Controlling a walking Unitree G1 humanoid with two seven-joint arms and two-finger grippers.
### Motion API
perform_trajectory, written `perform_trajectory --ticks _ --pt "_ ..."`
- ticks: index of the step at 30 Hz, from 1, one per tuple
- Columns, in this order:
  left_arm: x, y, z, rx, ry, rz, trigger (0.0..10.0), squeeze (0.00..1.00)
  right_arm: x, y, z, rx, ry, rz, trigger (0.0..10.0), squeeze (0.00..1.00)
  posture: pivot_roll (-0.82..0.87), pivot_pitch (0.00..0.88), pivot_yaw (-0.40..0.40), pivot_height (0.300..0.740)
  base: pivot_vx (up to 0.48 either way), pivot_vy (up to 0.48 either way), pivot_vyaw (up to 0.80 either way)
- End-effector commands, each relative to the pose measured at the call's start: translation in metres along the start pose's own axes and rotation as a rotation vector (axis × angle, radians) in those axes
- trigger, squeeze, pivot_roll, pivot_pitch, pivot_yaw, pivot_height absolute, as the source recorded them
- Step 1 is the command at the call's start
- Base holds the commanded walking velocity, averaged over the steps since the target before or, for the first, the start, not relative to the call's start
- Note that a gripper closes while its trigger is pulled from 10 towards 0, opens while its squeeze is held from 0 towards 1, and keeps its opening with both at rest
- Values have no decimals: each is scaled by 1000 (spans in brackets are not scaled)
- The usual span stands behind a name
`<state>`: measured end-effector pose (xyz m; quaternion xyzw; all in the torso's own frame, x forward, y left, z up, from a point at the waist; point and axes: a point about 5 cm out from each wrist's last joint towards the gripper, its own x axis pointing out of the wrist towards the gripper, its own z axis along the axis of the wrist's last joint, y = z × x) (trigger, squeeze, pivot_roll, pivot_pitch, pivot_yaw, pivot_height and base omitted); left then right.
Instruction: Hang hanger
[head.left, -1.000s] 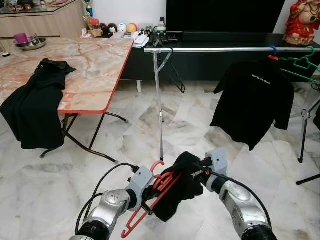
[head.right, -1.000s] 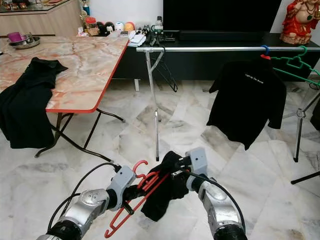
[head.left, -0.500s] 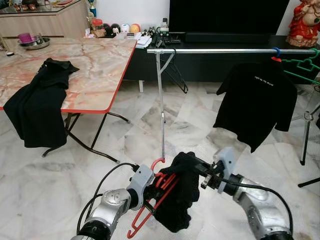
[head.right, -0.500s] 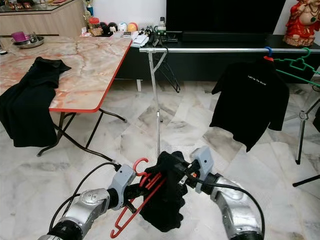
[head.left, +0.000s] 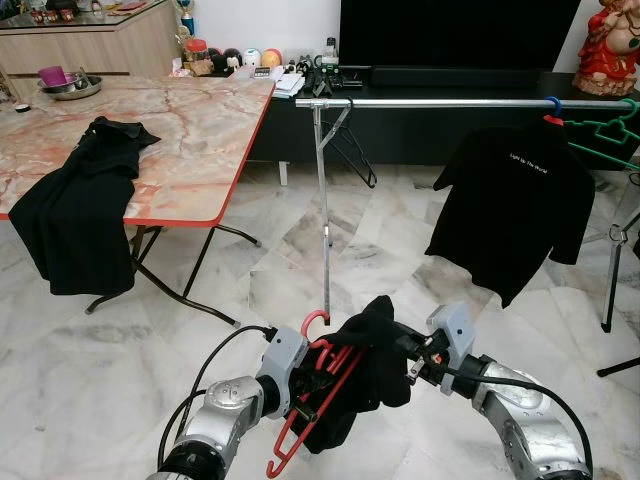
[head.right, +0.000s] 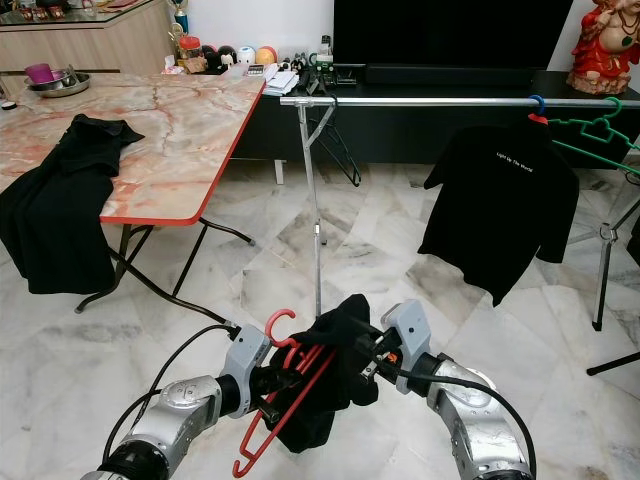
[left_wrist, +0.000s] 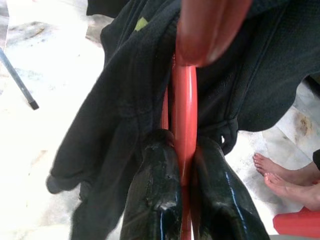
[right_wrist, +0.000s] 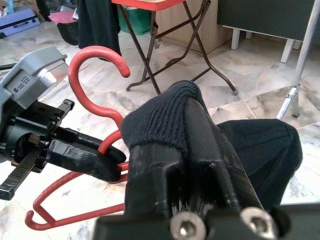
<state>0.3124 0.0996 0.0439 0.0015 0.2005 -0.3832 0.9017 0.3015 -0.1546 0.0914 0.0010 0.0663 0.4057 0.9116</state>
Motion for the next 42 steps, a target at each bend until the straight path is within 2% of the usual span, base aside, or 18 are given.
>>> perform_trajectory --ticks 1,2,3,4,17,19,20,24,26,28,31,34,35,36,37,39,42 --pt "-1 1 5 -9 -36 6 10000 0 -1 -1 3 1 -10 4 10000 169 87 65 -10 740 0 0 0" --pt "-1 1 6 -9 -38 7 10000 0 -2 -1 3 3 -11 4 10000 780 87 65 -10 740 0 0 0" --pt "-1 2 6 -10 -40 8 10000 0 -1 0 3 3 -12 4 10000 780 87 65 -10 740 0 0 0" --pt "-1 2 7 -19 -49 11 10000 0 -1 0 3 1 -13 1 10000 1000 84 65 -12 740 0 0 0" --pt "-1 1 8 -33 -61 8 10000 0 -9 17 -11 43 23 33 10000 1000 82 68 -15 740 0 0 0" --pt "-2 1 7 -35 -60 -4 10000 0 -15 6 -5 31 -17 -74 10000 1000 81 69 -15 740 0 0 0" --pt "-2 1 7 -35 -60 -4 10000 0 -15 6 -5 31 -17 -74 10000 1000 81 69 -15 740 0 0 0" --pt "-4 -1 3 -21 -42 -37 10000 0 -25 -21 18 34 -133 -281 10000 1000 73 69 -14 740 0 0 0" --pt "-5 -1 2 -15 -35 -42 10000 0 -28 -27 26 15 -162 -314 10000 1000 73 69 -14 740 0 0 0" --pt "-6 -4 -2 29 2 -82 10000 0 -32 -39 42 9 -208 -370 10000 1000 70 67 -15 740 0 0 0" --pt "-8 -7 -5 69 28 -126 10000 0 -33 -48 54 -44 -200 -391 10000 1000 63 68 -12 740 0 0 0" --pt "-12 -13 -7 149 54 -219 10000 0 -31 -54 61 -103 -121 -327 10000 1000 62 69 -13 740 0 0 0" --pt "-15 -17 -7 188 60 -277 10000 0 -32 -54 60 -224 -4 -213 10000 1000 63 68 -14 740 0 0 0" --pt "-16 -18 -6 193 60 -296 10000 0 -33 -53 59 -270 41 -168 10000 1000 63 68 -14 740 0 0 0" --pt "-16 -18 -6 193 60 -296 10000 0 -33 -53 59 -270 41 -168 10000 1000 63 68 -14 740 0 0 0" --pt "-19 -23 1 222 46 -365 10000 0 -41 -50 61 -284 127 24 10000 1000 61 65 -17 740 0 0 0" --pt "-22 -28 6 264 49 -422 10000 0 -52 -49 64 -326 217 194 10000 1000 57 62 -21 740 0 0 0"
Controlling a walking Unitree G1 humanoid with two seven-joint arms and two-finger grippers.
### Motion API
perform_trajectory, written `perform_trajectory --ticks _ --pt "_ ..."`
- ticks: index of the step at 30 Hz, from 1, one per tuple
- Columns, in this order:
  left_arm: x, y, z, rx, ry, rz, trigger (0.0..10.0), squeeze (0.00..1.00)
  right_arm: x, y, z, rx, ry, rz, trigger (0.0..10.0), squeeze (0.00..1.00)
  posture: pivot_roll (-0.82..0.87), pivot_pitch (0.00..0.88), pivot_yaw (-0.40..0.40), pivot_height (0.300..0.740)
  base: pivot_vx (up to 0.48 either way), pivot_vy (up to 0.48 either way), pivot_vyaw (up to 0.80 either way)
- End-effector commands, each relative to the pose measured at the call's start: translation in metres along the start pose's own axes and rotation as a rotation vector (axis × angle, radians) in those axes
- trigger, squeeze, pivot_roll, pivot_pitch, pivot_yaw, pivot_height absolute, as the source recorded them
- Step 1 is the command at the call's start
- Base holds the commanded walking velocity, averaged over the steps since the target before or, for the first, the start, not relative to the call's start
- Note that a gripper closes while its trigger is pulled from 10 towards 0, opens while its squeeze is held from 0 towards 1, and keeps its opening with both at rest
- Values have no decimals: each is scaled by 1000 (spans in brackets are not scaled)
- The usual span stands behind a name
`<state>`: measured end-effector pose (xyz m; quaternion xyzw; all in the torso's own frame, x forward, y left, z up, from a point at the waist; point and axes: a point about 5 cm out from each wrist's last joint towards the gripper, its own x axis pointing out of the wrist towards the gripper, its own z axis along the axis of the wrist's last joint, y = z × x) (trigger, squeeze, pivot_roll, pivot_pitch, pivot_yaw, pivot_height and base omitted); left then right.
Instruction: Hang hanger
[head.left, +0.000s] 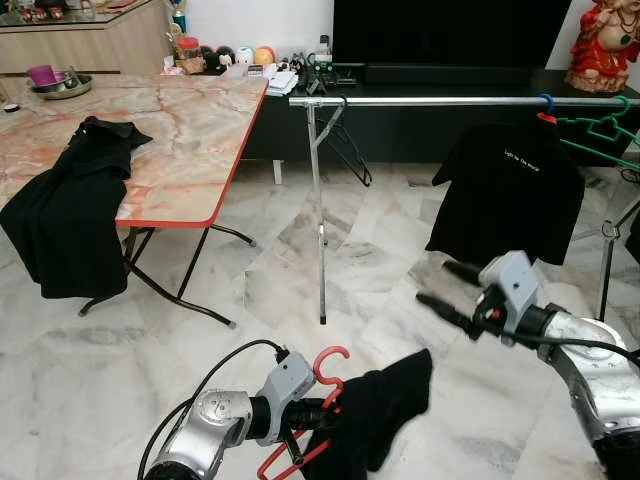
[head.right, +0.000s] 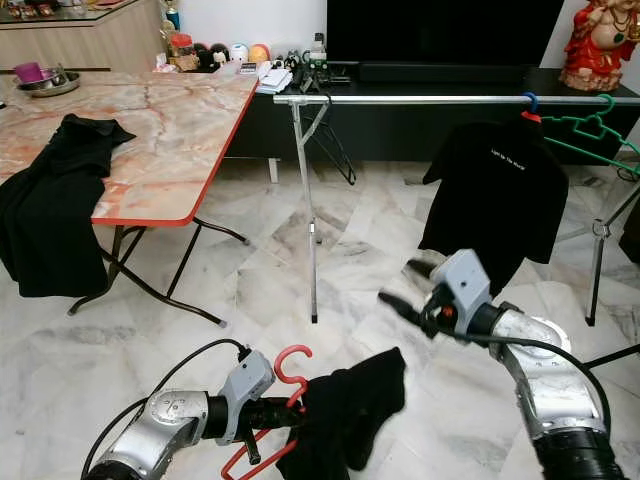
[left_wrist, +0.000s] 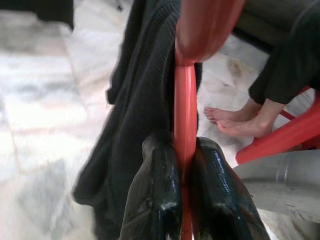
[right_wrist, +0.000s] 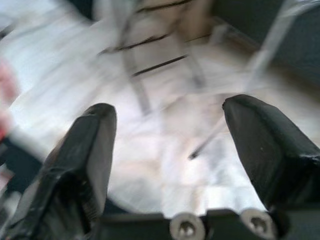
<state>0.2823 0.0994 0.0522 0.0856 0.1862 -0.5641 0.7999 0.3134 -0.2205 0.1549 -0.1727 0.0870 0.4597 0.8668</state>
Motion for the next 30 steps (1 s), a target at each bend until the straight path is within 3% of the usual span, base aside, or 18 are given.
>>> perform_trajectory --ticks 1,5,9,11,12,13,22,30 --pt "1 -3 10 34 -30 -44 10000 0 -4 0 2 -23 20 83 10000 1000 57 62 -21 740 0 0 0" --pt "2 -7 16 90 -1 -103 10000 0 -13 -8 -1 30 95 218 10000 1000 56 47 -27 740 0 0 0" --pt "2 -10 24 143 23 -135 10000 0 -13 4 -7 78 154 433 10000 1000 61 38 -30 740 0 0 0" --pt "2 -10 24 164 44 -137 10000 0 -13 7 -10 89 170 466 10000 1000 61 38 -30 740 0 0 0" --pt "0 -11 27 189 63 -156 10000 0 -11 10 -16 96 197 500 10000 714 67 35 -29 740 0 0 0" --pt "0 -13 29 196 62 -171 10000 0 -9 12 -19 97 215 516 10000 0 69 33 -28 740 0 0 0" --pt "3 -17 46 278 71 -212 10000 0 9 22 -35 33 293 556 10000 0 89 20 -29 740 0 0 0" --pt "6 -21 47 289 91 -222 10000 0 24 29 -35 5 281 602 10000 0 94 9 -30 740 0 0 0"
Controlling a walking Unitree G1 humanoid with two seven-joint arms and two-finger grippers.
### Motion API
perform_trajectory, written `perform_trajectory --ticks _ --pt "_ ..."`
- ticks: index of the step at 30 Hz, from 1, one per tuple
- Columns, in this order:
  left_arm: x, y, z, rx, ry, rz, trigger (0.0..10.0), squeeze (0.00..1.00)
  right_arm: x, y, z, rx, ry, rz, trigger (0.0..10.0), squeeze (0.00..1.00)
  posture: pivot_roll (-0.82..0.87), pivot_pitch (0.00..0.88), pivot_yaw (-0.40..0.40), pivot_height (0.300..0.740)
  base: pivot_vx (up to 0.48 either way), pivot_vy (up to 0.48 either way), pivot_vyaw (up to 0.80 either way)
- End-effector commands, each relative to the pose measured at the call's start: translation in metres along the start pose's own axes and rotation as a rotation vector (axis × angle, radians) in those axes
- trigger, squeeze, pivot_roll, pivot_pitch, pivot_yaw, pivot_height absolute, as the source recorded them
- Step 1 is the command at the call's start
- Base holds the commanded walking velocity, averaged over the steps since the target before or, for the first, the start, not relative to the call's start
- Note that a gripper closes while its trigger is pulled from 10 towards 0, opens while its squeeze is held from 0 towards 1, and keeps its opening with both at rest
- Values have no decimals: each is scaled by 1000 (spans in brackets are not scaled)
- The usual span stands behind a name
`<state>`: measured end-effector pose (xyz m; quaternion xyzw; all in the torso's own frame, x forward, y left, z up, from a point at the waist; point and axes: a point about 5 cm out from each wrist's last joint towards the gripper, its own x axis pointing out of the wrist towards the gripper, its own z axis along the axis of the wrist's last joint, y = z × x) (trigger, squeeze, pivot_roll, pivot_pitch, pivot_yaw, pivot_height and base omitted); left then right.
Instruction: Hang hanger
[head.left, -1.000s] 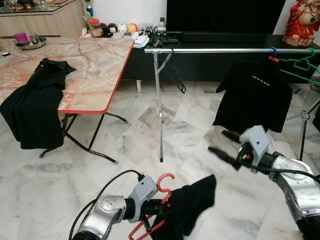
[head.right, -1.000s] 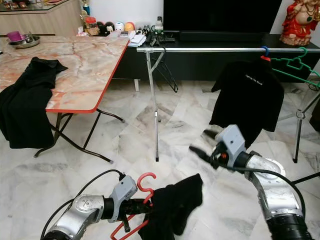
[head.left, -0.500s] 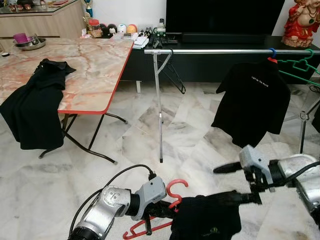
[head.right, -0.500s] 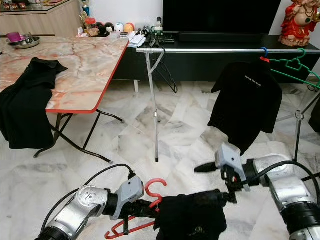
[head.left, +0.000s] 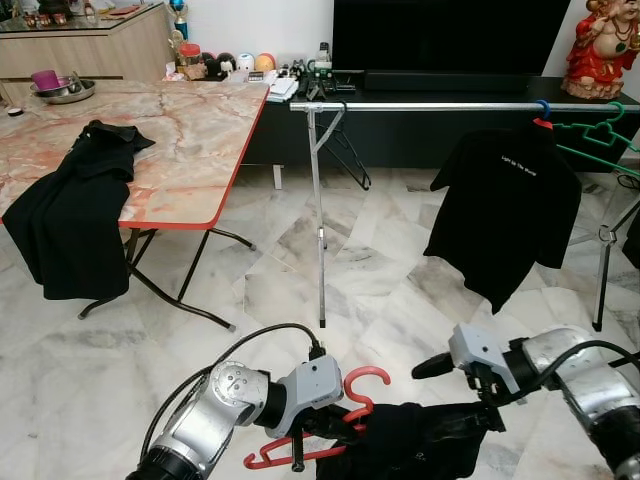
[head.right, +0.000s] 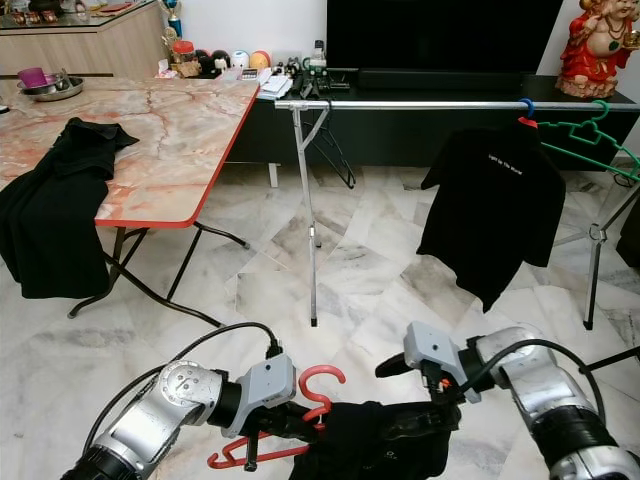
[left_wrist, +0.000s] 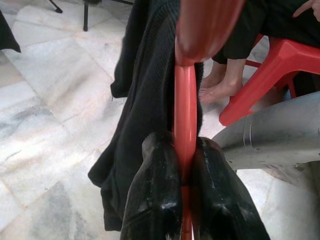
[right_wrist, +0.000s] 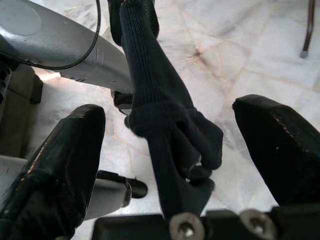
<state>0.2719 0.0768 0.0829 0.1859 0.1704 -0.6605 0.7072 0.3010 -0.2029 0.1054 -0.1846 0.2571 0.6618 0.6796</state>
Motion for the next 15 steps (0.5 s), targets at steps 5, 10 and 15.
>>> perform_trajectory --ticks 5,10,15 --pt "1 1 14 54 0 9 10000 0 13 0 1 -39 27 58 10000 0 101 4 -35 740 0 0 0" --pt "2 2 19 61 0 17 10000 0 23 1 -4 -43 43 54 10000 0 106 4 -35 740 0 0 0" --pt "3 2 25 68 -11 12 10000 0 29 1 -5 -44 48 54 10000 0 112 6 -36 740 0 0 0"
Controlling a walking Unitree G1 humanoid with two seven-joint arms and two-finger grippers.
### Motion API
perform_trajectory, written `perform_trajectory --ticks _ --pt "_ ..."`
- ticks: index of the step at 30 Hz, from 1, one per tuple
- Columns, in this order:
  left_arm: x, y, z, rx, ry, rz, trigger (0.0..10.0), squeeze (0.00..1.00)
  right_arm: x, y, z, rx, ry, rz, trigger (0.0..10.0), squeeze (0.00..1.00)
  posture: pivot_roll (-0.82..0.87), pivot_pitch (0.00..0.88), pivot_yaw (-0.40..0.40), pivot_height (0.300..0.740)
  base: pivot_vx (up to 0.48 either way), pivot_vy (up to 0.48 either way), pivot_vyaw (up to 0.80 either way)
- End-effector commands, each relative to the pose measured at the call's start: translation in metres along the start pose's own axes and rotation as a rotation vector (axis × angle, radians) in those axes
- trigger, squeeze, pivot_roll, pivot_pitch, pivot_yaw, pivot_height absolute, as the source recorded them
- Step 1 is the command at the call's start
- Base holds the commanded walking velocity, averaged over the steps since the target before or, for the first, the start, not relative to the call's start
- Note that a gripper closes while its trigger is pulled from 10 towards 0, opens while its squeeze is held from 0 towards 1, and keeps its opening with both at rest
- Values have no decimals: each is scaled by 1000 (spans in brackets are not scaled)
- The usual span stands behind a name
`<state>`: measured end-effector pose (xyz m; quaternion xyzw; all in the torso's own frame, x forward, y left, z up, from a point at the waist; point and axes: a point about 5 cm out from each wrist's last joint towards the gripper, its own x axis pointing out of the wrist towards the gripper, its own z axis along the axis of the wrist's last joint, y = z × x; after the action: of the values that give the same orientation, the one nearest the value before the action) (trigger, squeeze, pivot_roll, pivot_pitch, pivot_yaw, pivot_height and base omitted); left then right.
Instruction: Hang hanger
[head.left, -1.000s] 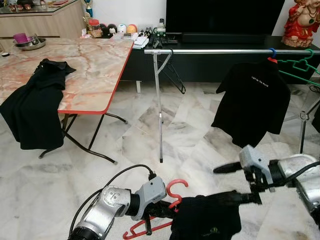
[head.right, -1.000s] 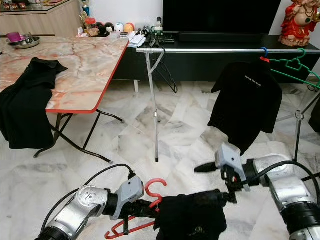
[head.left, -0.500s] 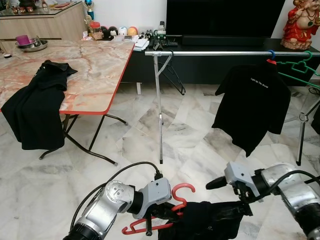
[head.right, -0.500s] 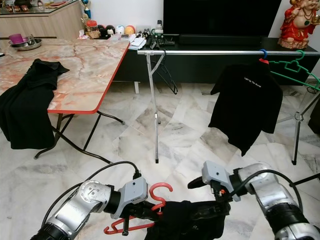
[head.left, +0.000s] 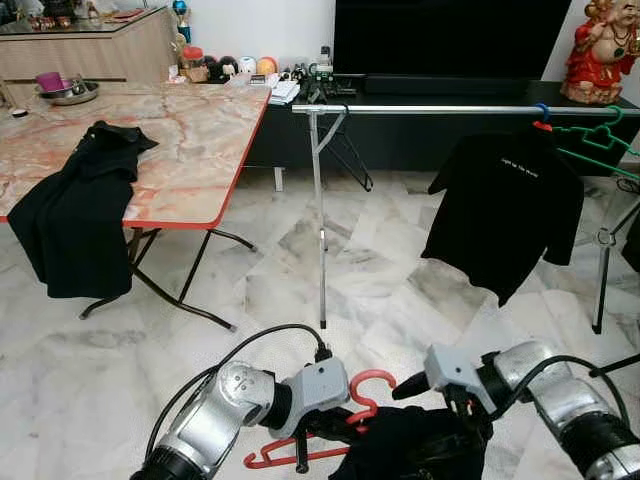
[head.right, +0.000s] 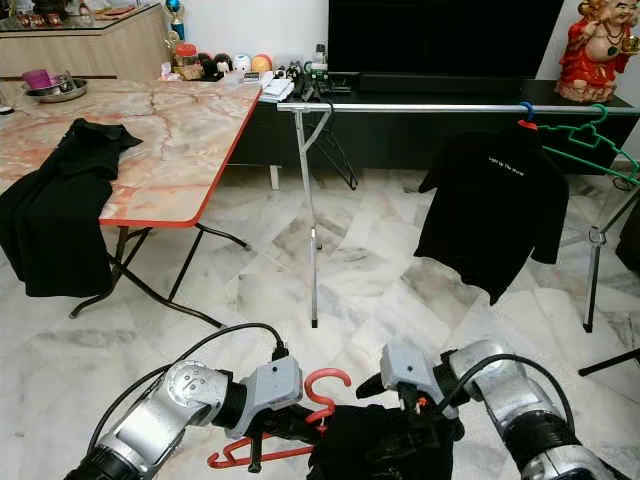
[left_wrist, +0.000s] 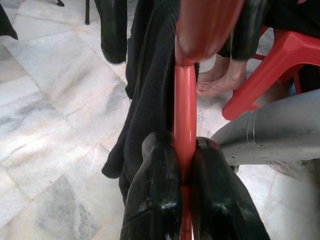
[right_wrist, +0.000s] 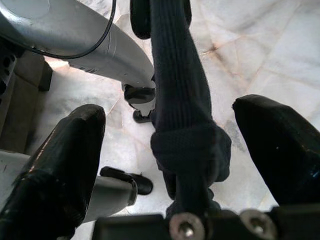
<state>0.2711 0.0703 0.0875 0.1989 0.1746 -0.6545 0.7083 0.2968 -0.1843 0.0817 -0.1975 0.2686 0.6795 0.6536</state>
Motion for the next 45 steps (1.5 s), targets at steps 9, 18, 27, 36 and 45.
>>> perform_trajectory --ticks 9,18,27,36,45 --pt "0 5 20 65 -30 6 10000 0 7 -3 -3 -1 22 -30 0 0 116 20 -43 740 0 0 0" --pt "0 5 21 56 -29 14 10000 0 14 -2 -8 14 30 -50 0 0 120 27 -40 740 0 0 0" --pt "0 6 22 54 -28 16 10000 0 18 -2 -10 24 21 -58 0 0 126 30 -43 740 0 0 0" --pt "-1 7 23 51 -34 20 10000 0 18 -3 -11 24 32 -58 0 0 128 33 -45 740 0 0 0" --pt "-4 10 22 48 -28 39 10000 0 18 -3 -11 20 49 -50 0 0 128 44 -46 740 0 0 0"
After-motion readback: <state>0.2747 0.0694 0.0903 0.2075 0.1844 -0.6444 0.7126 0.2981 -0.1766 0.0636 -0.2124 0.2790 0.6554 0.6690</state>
